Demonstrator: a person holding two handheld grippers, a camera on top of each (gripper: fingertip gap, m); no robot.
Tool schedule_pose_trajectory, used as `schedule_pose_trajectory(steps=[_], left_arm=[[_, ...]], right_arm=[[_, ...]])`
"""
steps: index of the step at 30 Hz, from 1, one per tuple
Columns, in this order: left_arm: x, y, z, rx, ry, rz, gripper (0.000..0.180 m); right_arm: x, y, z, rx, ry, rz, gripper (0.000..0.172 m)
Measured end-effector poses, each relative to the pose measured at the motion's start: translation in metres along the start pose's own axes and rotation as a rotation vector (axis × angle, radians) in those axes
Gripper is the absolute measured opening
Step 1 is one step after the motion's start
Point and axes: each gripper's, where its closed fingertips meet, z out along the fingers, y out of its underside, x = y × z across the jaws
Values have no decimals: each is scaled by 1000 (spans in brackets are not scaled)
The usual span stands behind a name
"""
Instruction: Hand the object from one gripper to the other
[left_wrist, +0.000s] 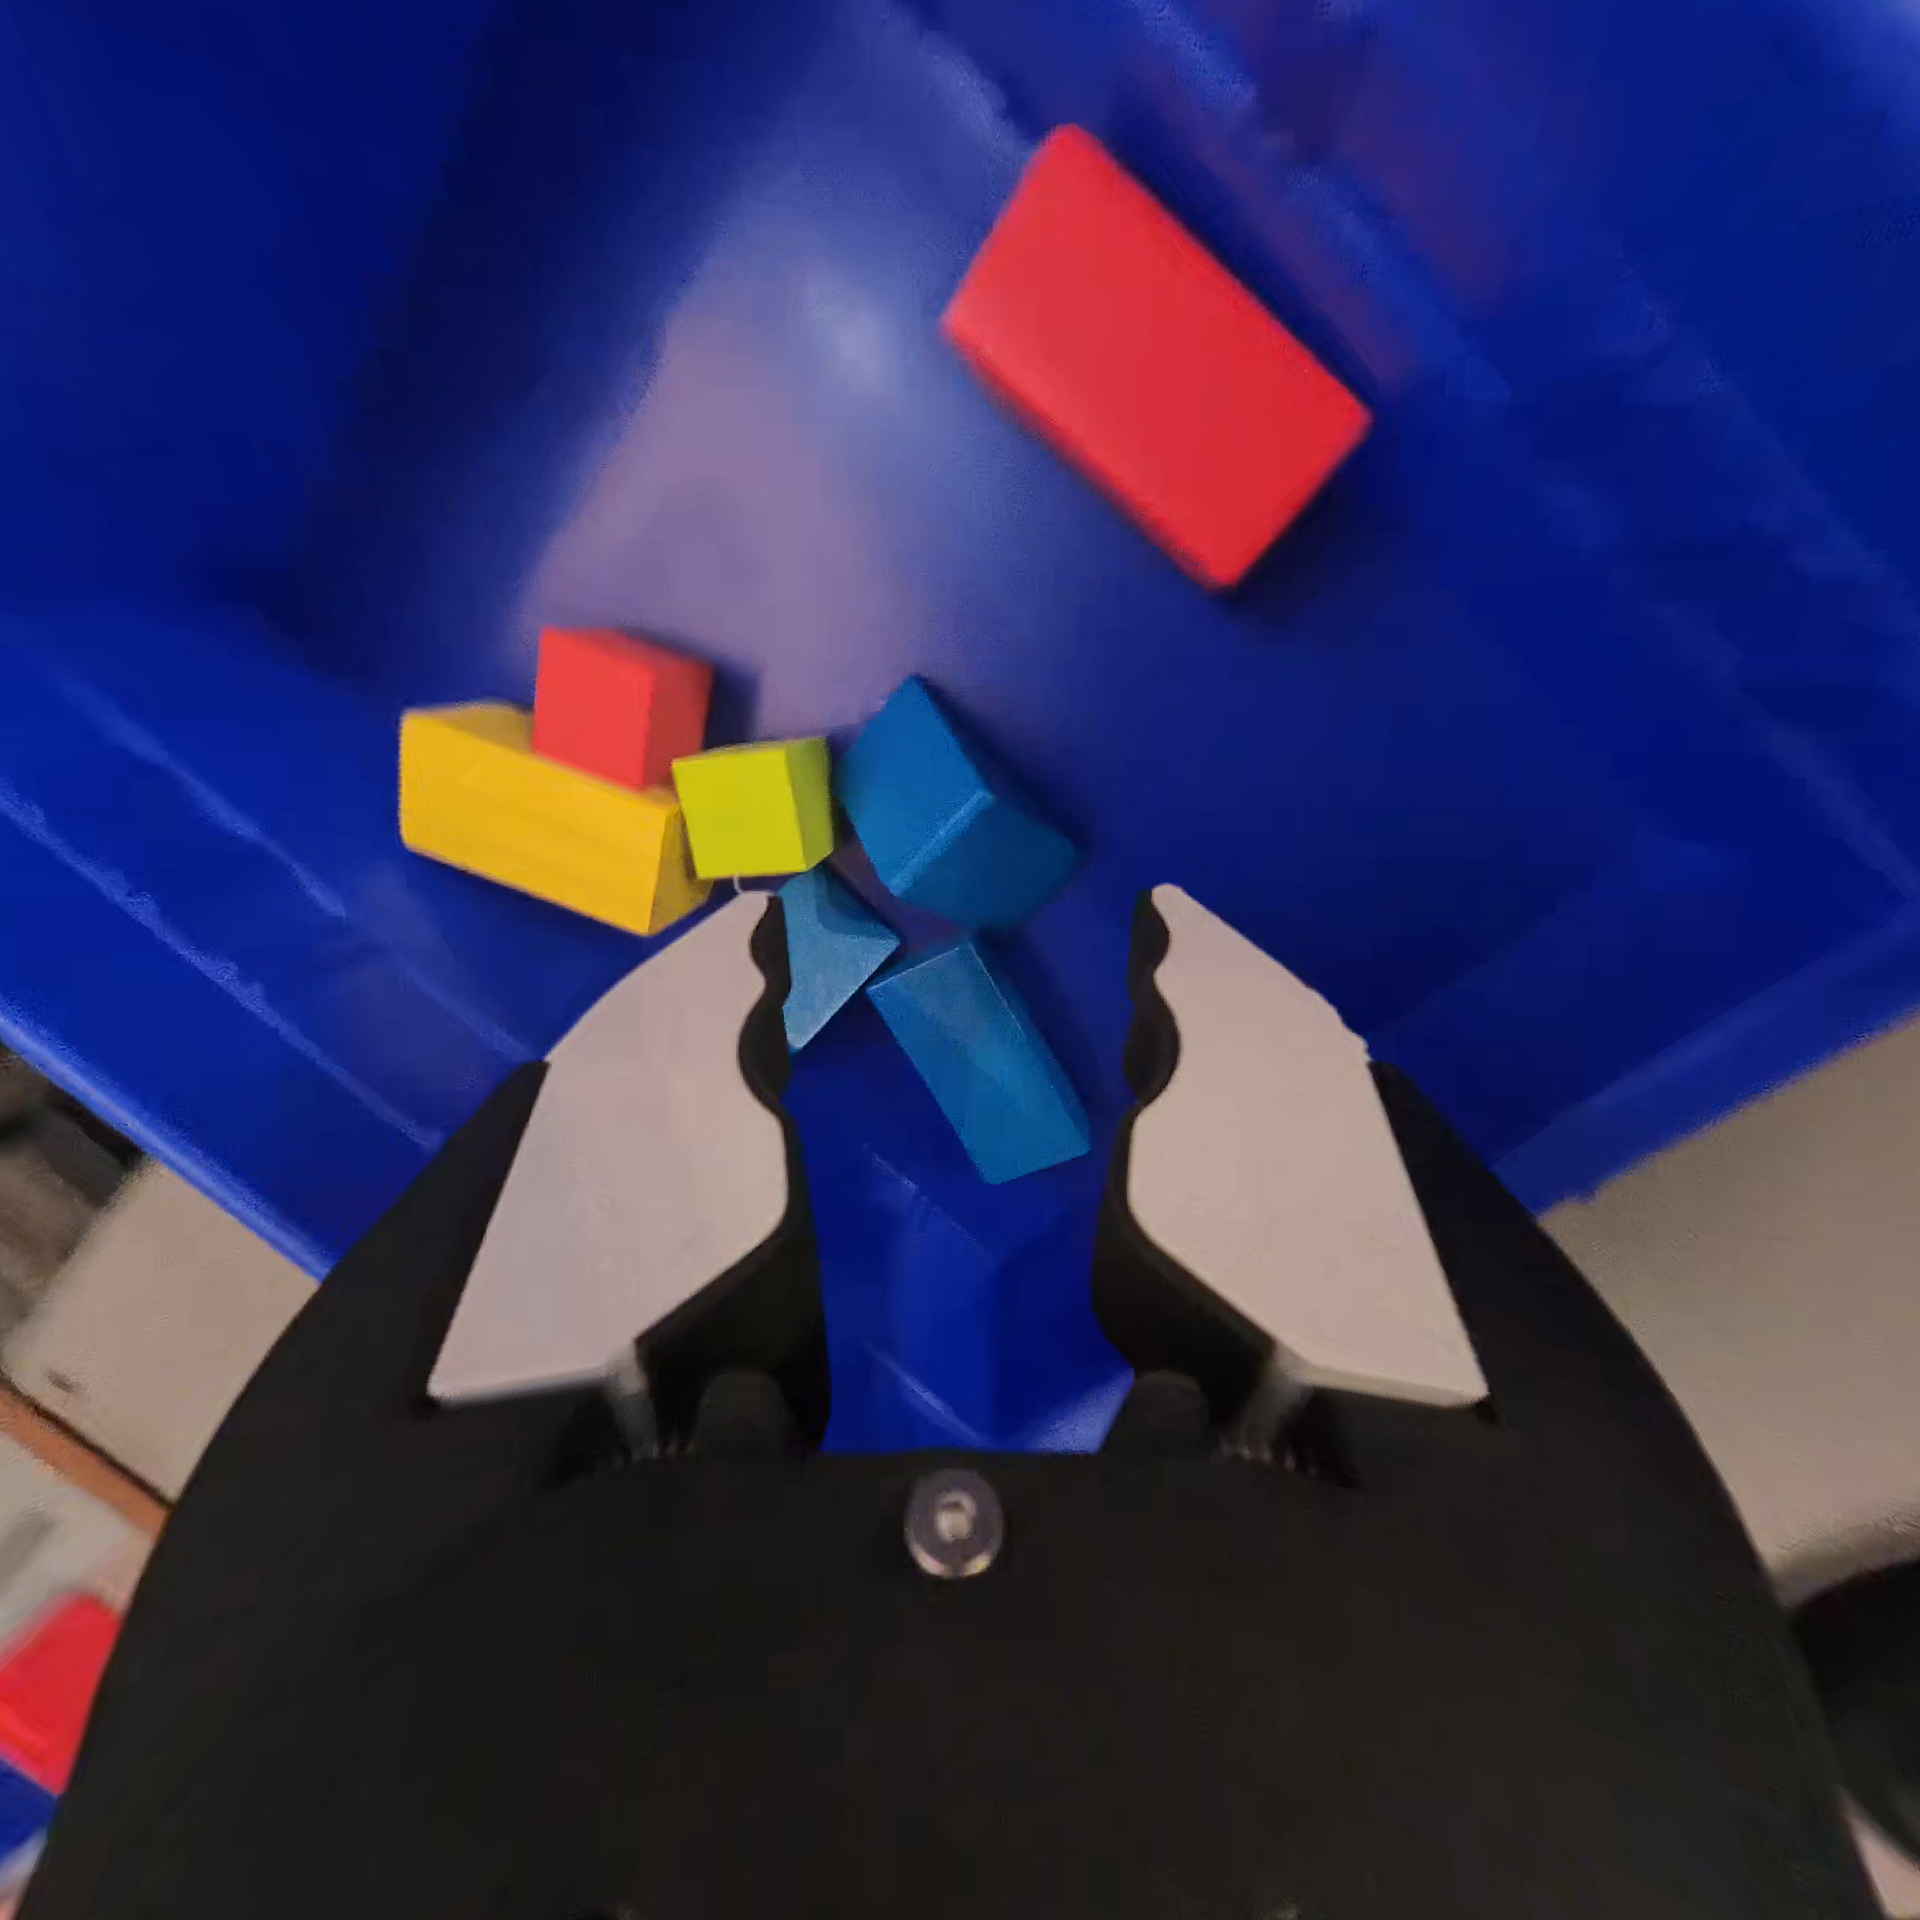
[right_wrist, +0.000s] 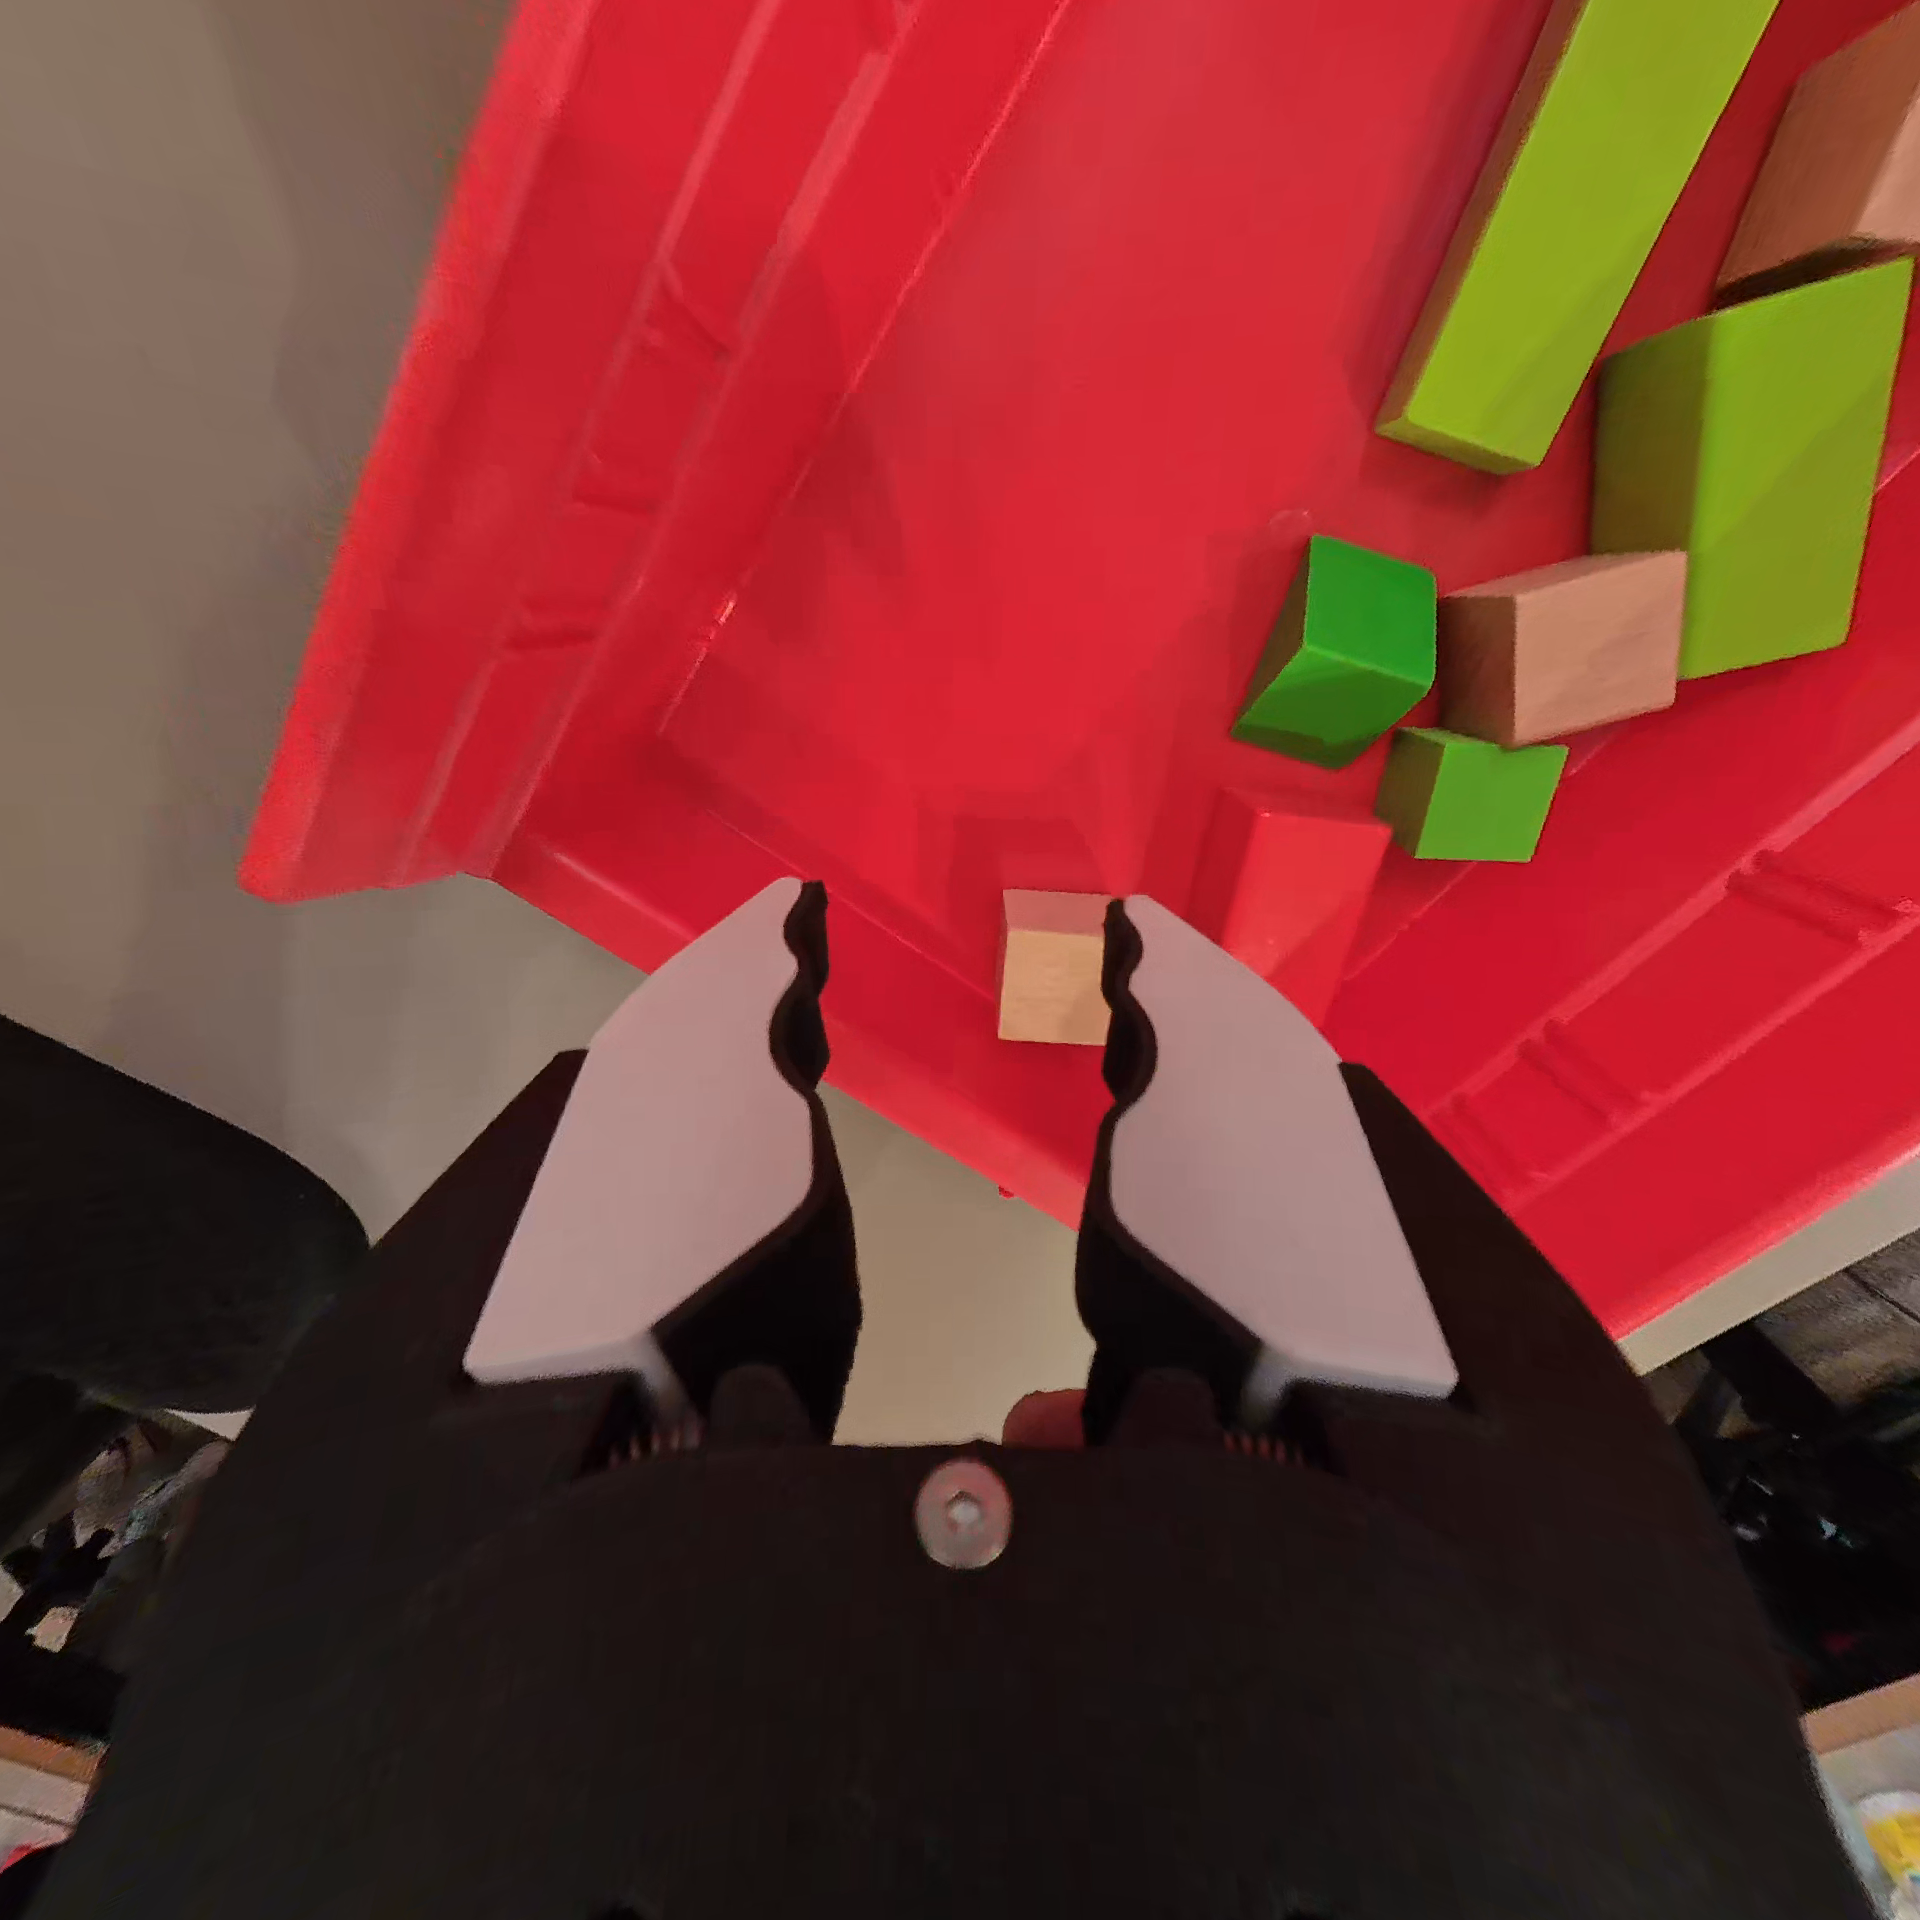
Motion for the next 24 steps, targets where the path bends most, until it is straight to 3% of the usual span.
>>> schedule_pose_trajectory(steps=[3, 7, 10, 12, 19, 24], left_arm=[[14, -8, 9, 49, 122, -298, 64], [13, 8, 32, -30, 60, -462, 63], [15, 10, 41, 0, 64, -524, 48], [13, 7, 41, 20, 56, -531, 36], [18, -4, 32, 146, 93, -440, 34], [28, -14, -2, 237, 109, -336, 34]], right_arm=[[-4, -7, -4, 27, 12, -6, 49], [-8, -12, -8, 56, 27, -14, 48], [-11, -15, -10, 78, 34, -21, 47], [-11, -16, -13, 93, 43, -28, 46], [-22, -43, -52, 243, 96, -94, 45], [-80, -95, -93, 457, 32, -302, 45]])
